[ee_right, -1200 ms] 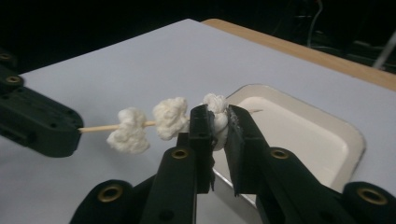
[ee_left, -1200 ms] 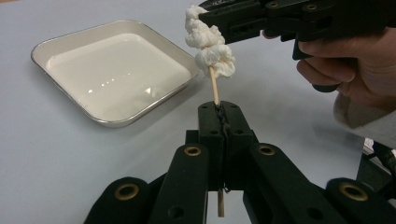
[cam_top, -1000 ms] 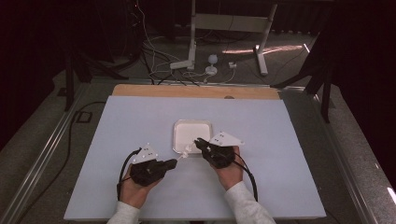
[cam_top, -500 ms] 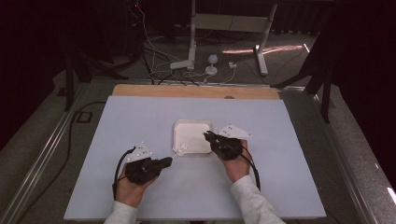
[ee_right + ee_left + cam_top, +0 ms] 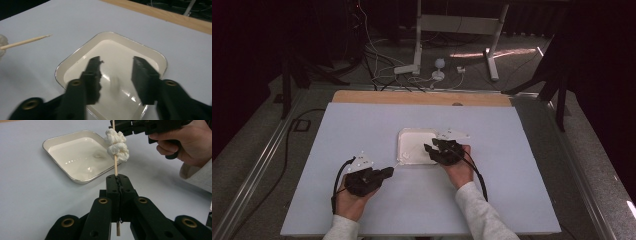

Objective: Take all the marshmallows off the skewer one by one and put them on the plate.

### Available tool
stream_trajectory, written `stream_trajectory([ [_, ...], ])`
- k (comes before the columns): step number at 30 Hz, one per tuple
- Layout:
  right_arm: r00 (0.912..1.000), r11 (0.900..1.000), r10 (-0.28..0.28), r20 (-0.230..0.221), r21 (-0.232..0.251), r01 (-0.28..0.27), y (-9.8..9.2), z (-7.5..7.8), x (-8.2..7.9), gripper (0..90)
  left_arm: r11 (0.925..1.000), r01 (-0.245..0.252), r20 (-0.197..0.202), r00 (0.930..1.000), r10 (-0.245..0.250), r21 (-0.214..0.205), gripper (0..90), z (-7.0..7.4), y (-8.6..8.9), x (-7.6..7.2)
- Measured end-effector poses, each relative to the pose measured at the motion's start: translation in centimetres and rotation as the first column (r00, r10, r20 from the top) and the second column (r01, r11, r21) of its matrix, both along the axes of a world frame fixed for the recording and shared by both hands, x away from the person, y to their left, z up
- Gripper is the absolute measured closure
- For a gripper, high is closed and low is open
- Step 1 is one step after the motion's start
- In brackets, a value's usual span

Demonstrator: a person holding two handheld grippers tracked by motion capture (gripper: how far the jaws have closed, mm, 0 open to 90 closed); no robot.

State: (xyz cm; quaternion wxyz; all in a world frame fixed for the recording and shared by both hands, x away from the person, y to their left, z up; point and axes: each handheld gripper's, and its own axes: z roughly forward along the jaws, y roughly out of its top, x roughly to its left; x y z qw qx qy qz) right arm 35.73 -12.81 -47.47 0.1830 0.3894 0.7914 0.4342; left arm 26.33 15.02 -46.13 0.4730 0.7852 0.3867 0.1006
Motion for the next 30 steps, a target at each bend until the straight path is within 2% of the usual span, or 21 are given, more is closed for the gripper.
stream_trajectory([
  [2, 1.0000, 0.9999, 0.000, -0.002, 0.012, 0.000, 0.0, 0.0, -0.1, 48.5, 1.0000, -0.005, 0.002, 1.0000, 0.005, 0.003, 89.8, 0.0, 0.0, 0.0],
  [3, 0.9999, 0.9989, 0.016, -0.002, 0.043, -0.016, 0.1, 0.2, -0.3, 44.2, 1.0000, -0.008, 0.003, 1.0000, 0.008, 0.004, 89.8, 0.0, 0.0, 0.0],
  [4, 0.9999, 0.9989, 0.016, -0.002, 0.043, -0.016, 0.1, 0.2, -0.3, 44.2, 0.9999, -0.010, 0.004, 0.9999, 0.010, 0.004, 89.8, 0.0, 0.0, 0.0],
  [6, 0.9990, 0.9971, 0.045, 0.001, 0.062, -0.045, 0.2, 0.5, -0.7, 41.1, 0.9999, -0.012, 0.005, 0.9999, 0.012, 0.006, 89.8, 0.0, 0.0, 0.0],
  [10, 0.9948, 0.9930, 0.099, 0.024, 0.062, -0.100, 0.8, 0.9, -1.7, 38.4, 0.9999, -0.014, 0.004, 0.9999, 0.014, 0.009, 89.8, -0.1, 0.0, 0.1],
  [17, 0.9887, 0.9855, 0.141, 0.052, 0.088, -0.145, 1.4, 1.5, -3.2, 38.8, 0.9998, -0.019, 0.001, 0.9998, 0.019, 0.009, 89.8, -0.2, 0.0, 0.1],
  [21, 0.9815, 0.9793, 0.171, 0.086, 0.094, -0.179, 2.0, 2.0, -4.0, 41.8, 0.9998, -0.020, 0.000, 0.9998, 0.020, 0.008, 89.8, -0.2, 0.0, 0.1],
  [30, 0.9767, 0.9792, 0.185, 0.109, 0.065, -0.192, 3.2, 2.0, -4.6, 49.1, 0.9999, -0.015, 0.001, 0.9999, 0.015, 0.005, 89.8, -0.1, -0.2, 0.0],
])
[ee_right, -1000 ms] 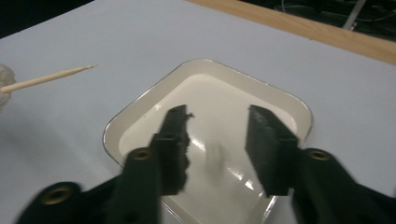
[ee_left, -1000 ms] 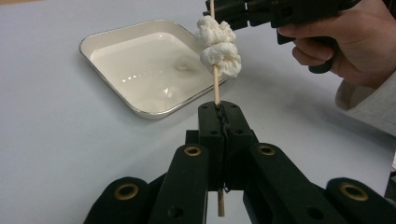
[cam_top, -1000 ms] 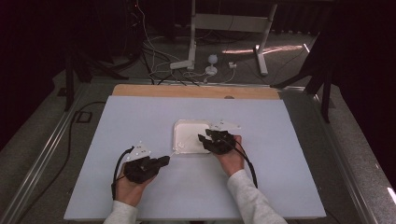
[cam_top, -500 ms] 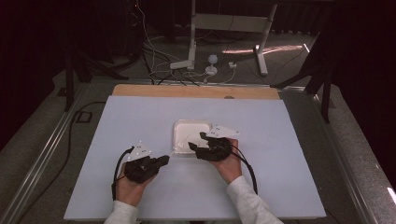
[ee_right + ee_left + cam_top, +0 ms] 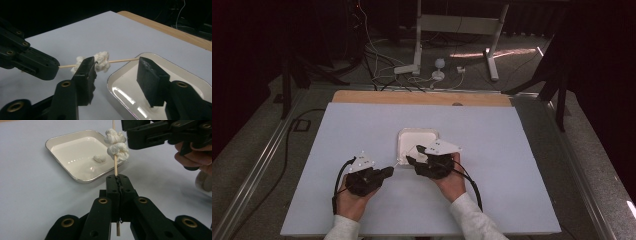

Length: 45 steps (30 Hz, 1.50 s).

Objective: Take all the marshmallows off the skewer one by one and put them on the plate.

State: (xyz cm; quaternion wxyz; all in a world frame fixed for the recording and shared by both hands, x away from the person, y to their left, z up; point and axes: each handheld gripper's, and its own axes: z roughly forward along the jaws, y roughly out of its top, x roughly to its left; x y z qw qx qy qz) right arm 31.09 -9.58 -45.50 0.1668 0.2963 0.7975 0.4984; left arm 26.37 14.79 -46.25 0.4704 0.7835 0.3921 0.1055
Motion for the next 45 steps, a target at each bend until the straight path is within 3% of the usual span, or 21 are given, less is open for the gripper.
stream_trajectory([
  [10, 0.9993, 0.9986, 0.008, 0.037, -0.053, -0.006, 1.3, -0.2, -0.5, 67.8, 0.9999, 0.010, 0.010, 0.9999, -0.010, 0.010, 89.8, 0.2, -0.3, -0.2],
  [14, 0.9999, 0.9991, 0.007, 0.014, -0.041, -0.006, 1.5, -0.2, -0.6, 73.6, 0.9999, 0.010, 0.014, 0.9999, -0.010, 0.010, 89.9, 0.2, -0.3, -0.2],
  [18, 0.9996, 0.9975, 0.009, 0.028, -0.070, -0.007, 1.7, -0.3, -0.6, 78.7, 0.9999, 0.007, 0.014, 0.9999, -0.008, 0.010, 89.9, 0.2, -0.3, -0.2],
  [27, 0.9973, 0.9937, -0.030, 0.067, -0.106, 0.037, 1.9, -0.3, -0.4, 82.7, 0.9997, -0.009, 0.020, 0.9998, 0.009, 0.021, 90.0, 0.3, -0.5, -0.1],
  [33, 0.9955, 0.9907, -0.065, 0.068, -0.115, 0.073, 2.1, -0.6, -0.2, 83.9, 0.9992, -0.020, 0.014, 0.9997, 0.019, 0.035, 90.0, 0.4, -0.5, -0.1],
  [34, 0.9905, 0.9841, -0.107, 0.087, -0.133, 0.118, 2.2, -0.7, -0.1, 84.5, 0.9992, -0.017, 0.009, 0.9998, 0.017, 0.037, 90.0, 0.4, -0.5, -0.1],
  [35, 0.9905, 0.9841, -0.107, 0.087, -0.133, 0.118, 2.2, -0.7, -0.1, 84.5, 0.9991, -0.013, 0.010, 0.9999, 0.013, 0.040, 90.0, 0.4, -0.4, -0.2],
  [36, 0.9804, 0.9718, -0.155, 0.121, -0.160, 0.174, 2.0, -0.7, 0.1, 84.6, 0.9992, -0.015, 0.013, 0.9998, 0.015, 0.036, 90.0, 0.5, -0.2, -0.3],
  [37, 0.9862, 0.9814, -0.154, 0.062, -0.107, 0.160, 1.3, -0.7, 0.7, 84.6, 0.9993, -0.018, 0.014, 0.9997, 0.018, 0.033, 90.0, 0.6, 0.1, -0.3],
  [38, 0.9840, 0.9809, -0.176, 0.030, -0.080, 0.177, 0.6, -0.6, 1.2, 84.5, 0.9994, -0.019, 0.014, 0.9997, 0.019, 0.027, 90.0, 0.6, 0.1, -0.3],
  [41, 0.9735, 0.9699, -0.222, 0.052, -0.090, 0.226, -0.5, -0.1, 1.8, 84.5, 0.9995, -0.026, 0.012, 0.9996, 0.026, 0.018, 90.0, 0.7, 0.3, -0.2],
  [45, 0.9745, 0.9712, -0.222, 0.029, -0.081, 0.224, -1.6, -0.1, 2.6, 83.8, 0.9993, -0.036, 0.008, 0.9993, 0.036, 0.010, 90.0, 0.5, 0.5, -0.1],
])
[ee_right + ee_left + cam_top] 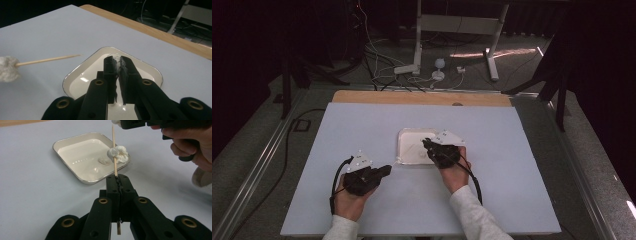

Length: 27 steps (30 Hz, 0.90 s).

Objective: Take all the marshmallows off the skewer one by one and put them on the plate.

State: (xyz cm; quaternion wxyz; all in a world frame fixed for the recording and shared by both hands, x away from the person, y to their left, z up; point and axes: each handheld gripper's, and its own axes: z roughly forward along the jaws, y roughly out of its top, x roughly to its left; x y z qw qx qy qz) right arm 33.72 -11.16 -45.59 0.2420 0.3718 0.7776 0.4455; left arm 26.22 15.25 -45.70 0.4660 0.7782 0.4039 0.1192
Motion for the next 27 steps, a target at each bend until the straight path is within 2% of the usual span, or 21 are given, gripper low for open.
stream_trajectory([
  [10, 0.9992, 0.9997, 0.022, -0.033, -0.005, -0.022, -0.2, -0.5, 0.5, 81.4, 1.0000, -0.006, -0.001, 1.0000, 0.006, -0.005, 89.9, -0.1, 0.1, 0.0],
  [19, 0.9966, 0.9985, 0.026, -0.078, -0.045, -0.030, -0.4, -1.3, 1.3, 79.7, 1.0000, -0.004, -0.002, 1.0000, 0.004, -0.003, 89.9, -0.2, 0.0, 0.1],
  [27, 0.9949, 0.9992, 0.019, -0.099, -0.033, -0.022, -0.5, -1.5, 1.5, 69.4, 1.0000, -0.004, -0.002, 1.0000, 0.004, -0.001, 89.8, -0.2, -0.1, 0.1],
])
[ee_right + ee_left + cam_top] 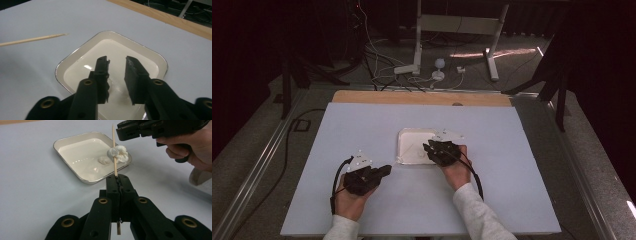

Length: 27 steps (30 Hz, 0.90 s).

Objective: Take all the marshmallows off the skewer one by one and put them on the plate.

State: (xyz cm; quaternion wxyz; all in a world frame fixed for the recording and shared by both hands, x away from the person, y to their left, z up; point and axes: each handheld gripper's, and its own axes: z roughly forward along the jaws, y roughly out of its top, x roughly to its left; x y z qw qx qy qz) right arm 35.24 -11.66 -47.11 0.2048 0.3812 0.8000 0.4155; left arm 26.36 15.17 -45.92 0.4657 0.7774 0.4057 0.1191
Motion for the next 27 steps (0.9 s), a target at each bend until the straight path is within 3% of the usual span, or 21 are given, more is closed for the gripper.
stream_trajectory([
  [8, 0.9992, 0.9975, 0.040, -0.003, 0.058, -0.039, 0.2, 0.6, -0.8, 50.8, 1.0000, -0.002, 0.000, 1.0000, 0.002, -0.001, 89.9, 0.0, -0.1, 0.0],
  [18, 0.9931, 0.9894, 0.115, 0.025, 0.087, -0.117, 1.2, 1.3, -2.4, 43.3, 1.0000, -0.004, -0.002, 1.0000, 0.004, -0.003, 89.9, -0.1, -0.1, 0.0],
  [27, 0.9855, 0.9821, 0.167, 0.029, 0.083, -0.169, 2.1, 1.6, -3.3, 32.7, 1.0000, -0.002, -0.004, 1.0000, 0.002, -0.002, 89.9, -0.1, -0.1, 0.1],
])
